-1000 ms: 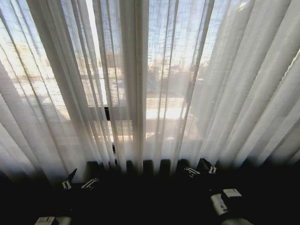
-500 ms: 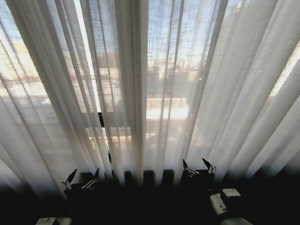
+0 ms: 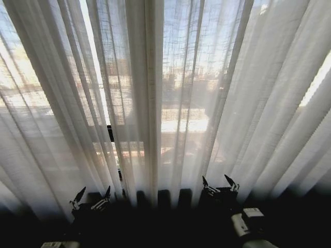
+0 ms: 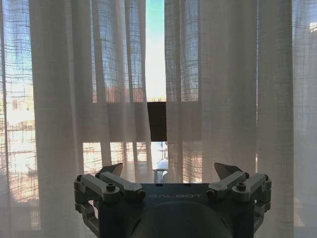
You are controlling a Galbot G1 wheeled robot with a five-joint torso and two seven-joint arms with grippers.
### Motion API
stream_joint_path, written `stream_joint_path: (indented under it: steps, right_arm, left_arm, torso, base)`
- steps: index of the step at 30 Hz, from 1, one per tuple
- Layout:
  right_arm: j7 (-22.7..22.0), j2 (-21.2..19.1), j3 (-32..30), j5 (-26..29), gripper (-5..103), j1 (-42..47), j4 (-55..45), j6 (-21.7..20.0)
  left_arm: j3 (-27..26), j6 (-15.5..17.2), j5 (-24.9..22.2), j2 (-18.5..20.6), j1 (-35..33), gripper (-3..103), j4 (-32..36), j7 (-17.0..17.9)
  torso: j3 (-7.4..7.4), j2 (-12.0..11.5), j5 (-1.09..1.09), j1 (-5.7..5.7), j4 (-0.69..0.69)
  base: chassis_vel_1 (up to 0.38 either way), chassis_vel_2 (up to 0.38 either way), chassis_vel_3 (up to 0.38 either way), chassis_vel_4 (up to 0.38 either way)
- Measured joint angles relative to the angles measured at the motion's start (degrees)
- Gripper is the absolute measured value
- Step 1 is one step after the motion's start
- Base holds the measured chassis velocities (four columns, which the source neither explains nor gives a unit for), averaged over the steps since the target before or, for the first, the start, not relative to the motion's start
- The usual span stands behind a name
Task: Open the curtains by pulling them apart, changing their state from closed to fully open.
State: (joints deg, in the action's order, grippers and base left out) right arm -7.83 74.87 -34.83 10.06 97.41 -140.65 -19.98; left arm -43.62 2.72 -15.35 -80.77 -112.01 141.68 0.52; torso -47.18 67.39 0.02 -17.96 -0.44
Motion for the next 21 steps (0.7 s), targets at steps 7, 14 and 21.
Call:
stream_joint_path:
  steps: [7,14,21]
  right_arm:
    - [0.1,-0.06,0.05,-0.16,100,0.03,0.02,0.02]
    - [0.11,-0.14,0.33,-0.16,100,-0.03,0.18,0.12]
    - [0.16,-0.18,0.93,-0.29,100,-0.01,0.3,0.24]
  left_arm:
    - [-0.04,-0.55,0.16,-0.23,-0.44,100,0.0,-0.01]
    - [0.08,-0.66,0.44,-0.35,-0.5,100,-0.04,-0.01]
    - [0.16,-1.08,0.74,-0.7,-0.67,100,-0.32,-0.02]
  torso:
    - [-0.01,-0.01,0.0,-0.02,0.0]
    - [-0.01,-0.01,-0.01,-0.03,0.0]
    - [0.0,-0.01,-0.04,-0.04,0.0]
  base:
    - [0.081,0.127,-0.078,-0.108]
    - [0.201,0.192,-0.207,-0.199]
    - [0.236,0.248,-0.243,-0.26]
